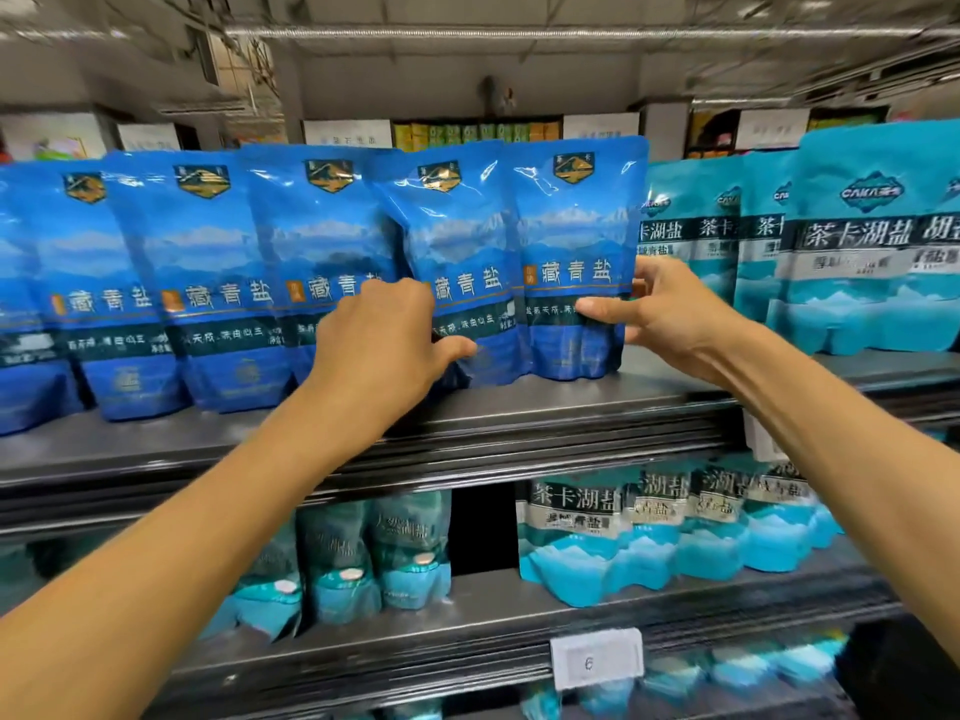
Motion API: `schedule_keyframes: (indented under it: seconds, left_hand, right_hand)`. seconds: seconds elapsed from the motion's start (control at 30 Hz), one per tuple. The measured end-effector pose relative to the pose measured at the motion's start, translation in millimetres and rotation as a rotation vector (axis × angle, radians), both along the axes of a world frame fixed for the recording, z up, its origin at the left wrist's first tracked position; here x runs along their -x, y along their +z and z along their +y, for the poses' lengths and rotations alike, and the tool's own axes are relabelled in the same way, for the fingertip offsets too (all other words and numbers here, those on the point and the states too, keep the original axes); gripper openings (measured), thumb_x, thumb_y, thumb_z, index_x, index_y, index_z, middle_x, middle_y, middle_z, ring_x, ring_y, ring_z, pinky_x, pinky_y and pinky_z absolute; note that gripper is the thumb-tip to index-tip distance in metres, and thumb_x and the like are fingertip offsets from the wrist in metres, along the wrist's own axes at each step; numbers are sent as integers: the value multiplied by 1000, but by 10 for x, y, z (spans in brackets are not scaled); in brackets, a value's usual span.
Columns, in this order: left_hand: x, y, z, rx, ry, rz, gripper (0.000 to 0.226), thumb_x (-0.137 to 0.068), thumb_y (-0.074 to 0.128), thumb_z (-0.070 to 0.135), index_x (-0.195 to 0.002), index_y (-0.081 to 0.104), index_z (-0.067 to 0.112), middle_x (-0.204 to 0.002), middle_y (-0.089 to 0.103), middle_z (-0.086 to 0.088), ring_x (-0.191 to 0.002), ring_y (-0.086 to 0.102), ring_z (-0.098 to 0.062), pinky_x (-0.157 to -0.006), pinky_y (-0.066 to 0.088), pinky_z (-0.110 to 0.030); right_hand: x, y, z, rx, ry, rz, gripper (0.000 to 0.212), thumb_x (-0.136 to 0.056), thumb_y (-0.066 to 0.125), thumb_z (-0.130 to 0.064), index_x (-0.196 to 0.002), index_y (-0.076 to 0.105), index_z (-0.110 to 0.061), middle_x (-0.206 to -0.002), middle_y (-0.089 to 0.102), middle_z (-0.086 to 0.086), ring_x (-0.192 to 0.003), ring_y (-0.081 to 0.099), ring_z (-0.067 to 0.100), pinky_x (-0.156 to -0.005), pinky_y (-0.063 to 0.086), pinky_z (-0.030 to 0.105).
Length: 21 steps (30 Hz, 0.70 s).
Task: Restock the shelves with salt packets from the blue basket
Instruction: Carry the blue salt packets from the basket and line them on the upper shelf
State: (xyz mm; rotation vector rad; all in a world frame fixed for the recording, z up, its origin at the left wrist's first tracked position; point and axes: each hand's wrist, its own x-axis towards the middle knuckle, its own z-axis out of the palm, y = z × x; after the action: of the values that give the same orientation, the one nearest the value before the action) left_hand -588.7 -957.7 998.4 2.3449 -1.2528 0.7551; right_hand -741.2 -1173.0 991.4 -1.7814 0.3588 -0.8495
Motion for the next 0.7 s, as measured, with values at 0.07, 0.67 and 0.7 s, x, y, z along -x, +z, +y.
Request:
schedule_keyframes:
  seconds: [0.07,0.67,0.7]
  left_hand:
    - [-23,-30,8,-3,22,-64,55,-81,70,64,-74,48,14,-67,42,-3,-76,51,-35,-60,31,-38]
    - [-131,-241,67,48,-26,-143,43,-84,76,50,-94,58,13,-92,66,-17,-90,64,-44,-64,36,-39]
    - [-130,-242,74,58,-33,-135,42,-83,77,50,-92,57,14,-91,65,-16,-90,63,-43,-63,36,-39]
  right_hand:
    - [-50,4,13,3,-10,5,33,-81,78,-5,-112,72,-16,-109,78,3,-103,74,22,-98,54,55]
    - [43,-77,111,182,-260,153,67,-75,84,-45,-124,51,-12,-88,52,0,-78,55,11,-67,49,30]
    - [70,-84,115,170,-283,153,73,-73,85,-49,-126,47,-15,-92,55,0,-81,57,9,-67,46,26]
